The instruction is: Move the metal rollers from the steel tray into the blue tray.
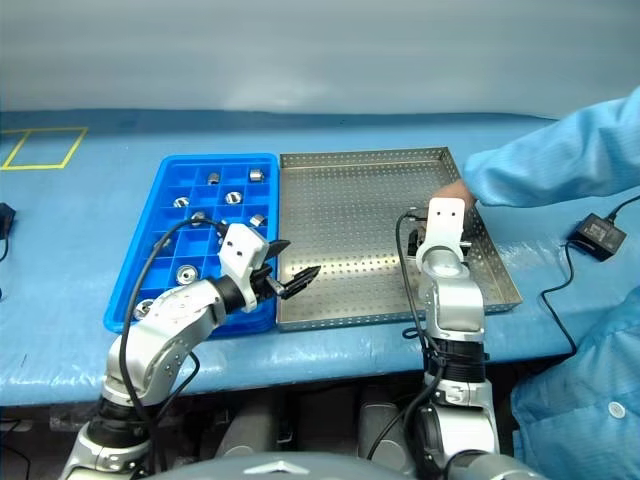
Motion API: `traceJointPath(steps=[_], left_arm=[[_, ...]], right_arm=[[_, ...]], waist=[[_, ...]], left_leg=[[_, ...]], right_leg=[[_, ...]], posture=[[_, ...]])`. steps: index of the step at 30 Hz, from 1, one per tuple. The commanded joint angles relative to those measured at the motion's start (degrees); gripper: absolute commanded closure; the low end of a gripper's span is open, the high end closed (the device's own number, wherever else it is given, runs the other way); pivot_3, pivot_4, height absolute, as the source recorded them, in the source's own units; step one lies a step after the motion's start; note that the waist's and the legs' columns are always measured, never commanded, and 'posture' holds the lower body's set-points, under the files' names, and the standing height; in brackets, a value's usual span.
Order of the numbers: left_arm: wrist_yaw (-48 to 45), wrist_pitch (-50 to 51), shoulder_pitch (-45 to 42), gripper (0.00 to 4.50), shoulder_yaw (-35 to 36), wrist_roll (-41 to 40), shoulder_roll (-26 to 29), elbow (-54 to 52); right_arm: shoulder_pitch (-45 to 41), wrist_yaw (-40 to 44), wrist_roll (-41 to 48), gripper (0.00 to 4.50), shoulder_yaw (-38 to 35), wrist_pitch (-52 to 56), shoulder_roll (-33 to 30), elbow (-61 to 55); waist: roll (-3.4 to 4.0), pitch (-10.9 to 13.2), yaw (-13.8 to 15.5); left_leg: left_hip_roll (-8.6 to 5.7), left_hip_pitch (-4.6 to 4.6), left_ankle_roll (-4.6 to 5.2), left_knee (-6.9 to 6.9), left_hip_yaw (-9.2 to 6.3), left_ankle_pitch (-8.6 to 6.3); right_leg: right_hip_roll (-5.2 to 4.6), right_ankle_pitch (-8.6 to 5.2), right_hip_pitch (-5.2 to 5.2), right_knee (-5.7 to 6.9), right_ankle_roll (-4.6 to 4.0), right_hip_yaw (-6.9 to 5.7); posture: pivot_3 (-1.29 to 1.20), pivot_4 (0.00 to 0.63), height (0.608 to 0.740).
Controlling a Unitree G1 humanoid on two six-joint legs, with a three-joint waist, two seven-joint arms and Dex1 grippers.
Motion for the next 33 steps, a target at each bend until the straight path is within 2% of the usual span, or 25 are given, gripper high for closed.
traceJointPath(steps=[1, 17, 19, 22, 24, 33], left_arm=[[0.28, -0.81, 0.19, 0.16, 0.17, -0.08, 0.19, -1.7], [0.82, -0.85, 0.69, 0.16, 0.79, 0.02, 1.01, -1.3], [0.98, -0.91, 0.82, 0.16, 1.1, 0.01, 1.11, -1.24], [0.9, -1.03, 1.12, 0.16, 2.05, -0.29, 1.52, -1.39], [1.01, -1.12, 1.35, 0.16, 2.65, -0.24, 1.77, -1.36], [1.17, -1.26, 2.22, 0.16, 3.04, -0.24, 1.98, -1.48]], right_arm=[[-0.75, -0.62, 0.83, 0.6, -0.91, -0.8, 1.03, -0.14], [-0.07, 2.74, 2.74, 0.6, 1.17, 0.07, 1.28, -3.28], [0.08, 5.01, 4.39, 0.6, 1.92, -0.13, 1.39, -4.47], [0.72, 12.83, 9.63, 0.6, 5.17, 1.4, 1.19, -8.68], [1.93, 18.17, 11.31, 0.6, 9.78, 2.42, -1.26, -10.87], [2.23, 20.01, 9.94, 0.6, 13.78, -1.53, -3.86, -4.31]], waist=[[0.0, 0.0, 0.0], [0.02, 0.0, -0.01], [0.02, 0.0, -0.01], [0.04, 0.01, -0.14], [0.04, 0.01, -0.26], [0.04, 0.01, 0.13]], left_leg=[[0.0, 0.0, 0.0, 0.0, 0.0, 0.0], [0.03, 0.0, 0.0, -0.04, 0.0, 0.0], [0.03, 0.0, 0.0, -0.05, 0.0, 0.0], [0.03, 0.0, 0.0, -0.09, 0.0, 0.0], [0.06, 0.01, 0.0, -0.11, 0.0, 0.0], [0.0, 0.01, -0.01, -0.08, 0.02, -0.01]], right_leg=[[0.0, 0.0, 0.0, 0.0, 0.0, 0.0], [0.0, -0.01, -0.02, -0.01, -0.01, 0.0], [0.0, -0.01, -0.03, -0.01, -0.01, 0.0], [0.0, -0.01, -0.04, -0.02, -0.01, 0.0], [0.02, -0.02, -0.06, -0.02, -0.03, 0.0], [-0.07, -0.03, -0.03, -0.05, -0.04, -0.01]], posture=[[-0.05, 0.15, 0.74], [-0.04, 0.15, 0.74], [-0.04, 0.15, 0.74], [-0.04, 0.15, 0.74], [-0.04, 0.15, 0.74], [-0.03, 0.15, 0.74]])
